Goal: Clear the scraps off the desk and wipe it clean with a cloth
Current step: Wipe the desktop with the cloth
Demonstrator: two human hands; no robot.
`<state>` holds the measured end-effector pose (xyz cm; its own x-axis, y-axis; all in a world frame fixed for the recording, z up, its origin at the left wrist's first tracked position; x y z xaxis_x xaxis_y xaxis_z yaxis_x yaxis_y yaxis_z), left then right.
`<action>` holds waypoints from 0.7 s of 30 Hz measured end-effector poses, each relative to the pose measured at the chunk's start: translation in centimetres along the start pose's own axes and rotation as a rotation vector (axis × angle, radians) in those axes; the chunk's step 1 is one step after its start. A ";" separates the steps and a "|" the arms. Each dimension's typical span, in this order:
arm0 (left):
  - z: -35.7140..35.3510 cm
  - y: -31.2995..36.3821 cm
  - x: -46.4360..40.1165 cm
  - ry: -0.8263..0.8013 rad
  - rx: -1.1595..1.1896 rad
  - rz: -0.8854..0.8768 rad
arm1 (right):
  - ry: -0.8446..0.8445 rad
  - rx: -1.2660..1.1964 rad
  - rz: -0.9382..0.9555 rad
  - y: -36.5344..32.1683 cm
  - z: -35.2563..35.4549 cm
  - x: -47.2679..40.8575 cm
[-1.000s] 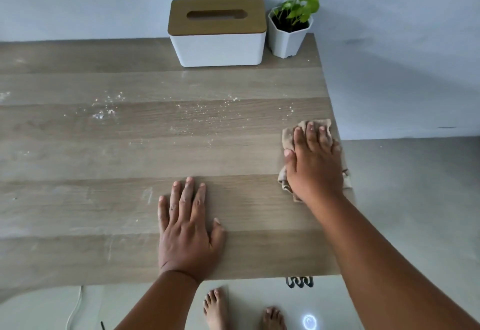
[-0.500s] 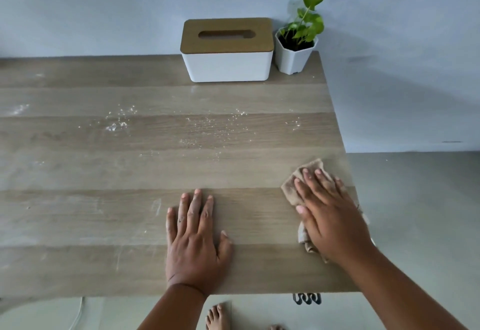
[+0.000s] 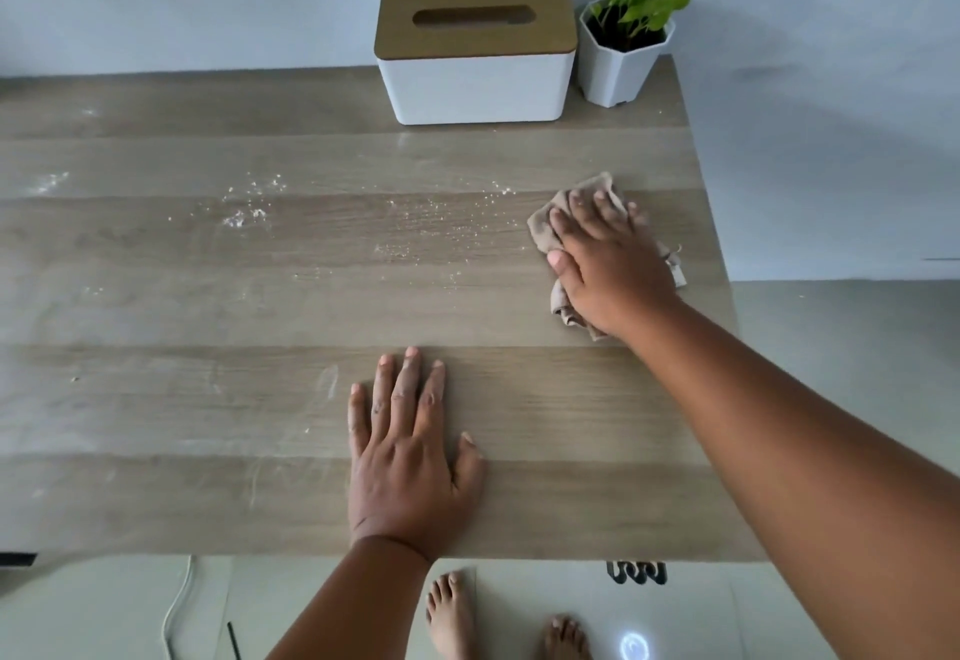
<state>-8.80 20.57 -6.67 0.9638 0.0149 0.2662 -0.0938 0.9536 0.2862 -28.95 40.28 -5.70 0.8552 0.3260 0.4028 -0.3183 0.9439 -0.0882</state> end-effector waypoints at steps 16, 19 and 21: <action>-0.2 -0.2 0.0 0.000 -0.014 0.002 | 0.062 -0.126 -0.328 4.5 3.3 -6.1; -0.1 -0.2 0.0 0.002 -0.015 0.008 | 0.056 -0.058 -0.212 0.8 3.7 -7.8; -0.1 -0.1 0.1 0.002 -0.018 0.008 | 0.033 -0.024 -0.092 -1.5 3.1 -7.2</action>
<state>-8.69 20.48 -6.78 0.9635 0.0233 0.2666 -0.0972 0.9586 0.2675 -35.94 36.37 -5.69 0.8936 0.2395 0.3796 -0.2285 0.9707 -0.0745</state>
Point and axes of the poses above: each hand's wrist, its own x-axis away from the middle knuckle, its own z-axis out of the back of the hand, y = z × x, the point moved 7 cm from there along -x, towards the middle knuckle, and after that the axes turned 15 degrees about -y, right-handed, at the moved point
